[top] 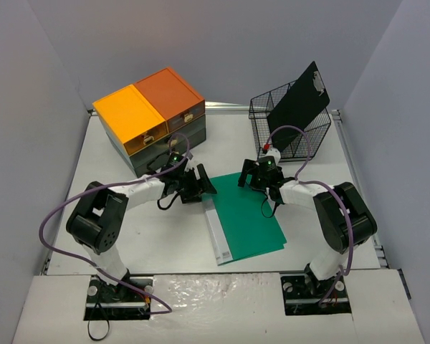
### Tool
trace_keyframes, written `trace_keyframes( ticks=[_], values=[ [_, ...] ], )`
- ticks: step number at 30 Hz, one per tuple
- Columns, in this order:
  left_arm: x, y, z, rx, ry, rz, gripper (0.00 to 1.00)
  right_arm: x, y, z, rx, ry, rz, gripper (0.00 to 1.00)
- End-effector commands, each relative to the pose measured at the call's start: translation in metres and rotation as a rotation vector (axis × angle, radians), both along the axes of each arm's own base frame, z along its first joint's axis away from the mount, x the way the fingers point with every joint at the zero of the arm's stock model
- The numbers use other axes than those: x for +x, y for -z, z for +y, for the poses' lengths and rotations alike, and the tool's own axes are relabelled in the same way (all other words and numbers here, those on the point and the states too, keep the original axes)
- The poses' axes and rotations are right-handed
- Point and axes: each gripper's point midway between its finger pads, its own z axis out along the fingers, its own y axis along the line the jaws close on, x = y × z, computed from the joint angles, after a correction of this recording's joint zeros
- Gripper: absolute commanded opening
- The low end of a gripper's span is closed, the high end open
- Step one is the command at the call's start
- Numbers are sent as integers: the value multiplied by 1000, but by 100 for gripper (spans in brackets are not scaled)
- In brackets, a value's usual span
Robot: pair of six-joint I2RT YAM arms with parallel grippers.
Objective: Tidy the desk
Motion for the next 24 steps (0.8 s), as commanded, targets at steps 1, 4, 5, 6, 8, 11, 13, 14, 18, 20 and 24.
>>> trace_keyframes(
  ticks=[1, 4, 5, 6, 8, 11, 13, 14, 18, 20, 24],
  values=[
    [23, -39, -19, -72, 55, -114, 71, -167, 93, -14, -19, -62, 662, 94],
    [20, -36, -17, -64, 55, -103, 71, -168, 94, -16, -24, -57, 662, 94],
    [17, -34, -14, -59, 51, -99, 71, -168, 94, -17, -27, -55, 662, 94],
    [13, -31, -12, -53, 48, -93, 71, -169, 94, -18, -30, -54, 662, 94],
    [1, -22, -5, -39, 41, -74, 71, -171, 96, -18, -31, -58, 667, 94],
    [-9, -11, 0, -42, 34, -51, 71, -172, 99, -18, -30, -61, 675, 94],
    [-13, -11, 0, -64, 29, -51, 71, -172, 99, -17, -30, -69, 676, 94],
    [-12, -12, -3, -90, 21, -66, 71, -172, 100, -17, -31, -70, 680, 94],
    [-6, -10, -7, -95, 25, -55, 71, -174, 100, -17, -32, -73, 681, 94],
    [0, -12, -13, -102, 33, -54, 71, -175, 101, -18, -36, -72, 683, 94],
    [-5, -10, -8, -68, 28, -33, 71, -178, 103, -21, -43, -67, 688, 94]
  ],
)
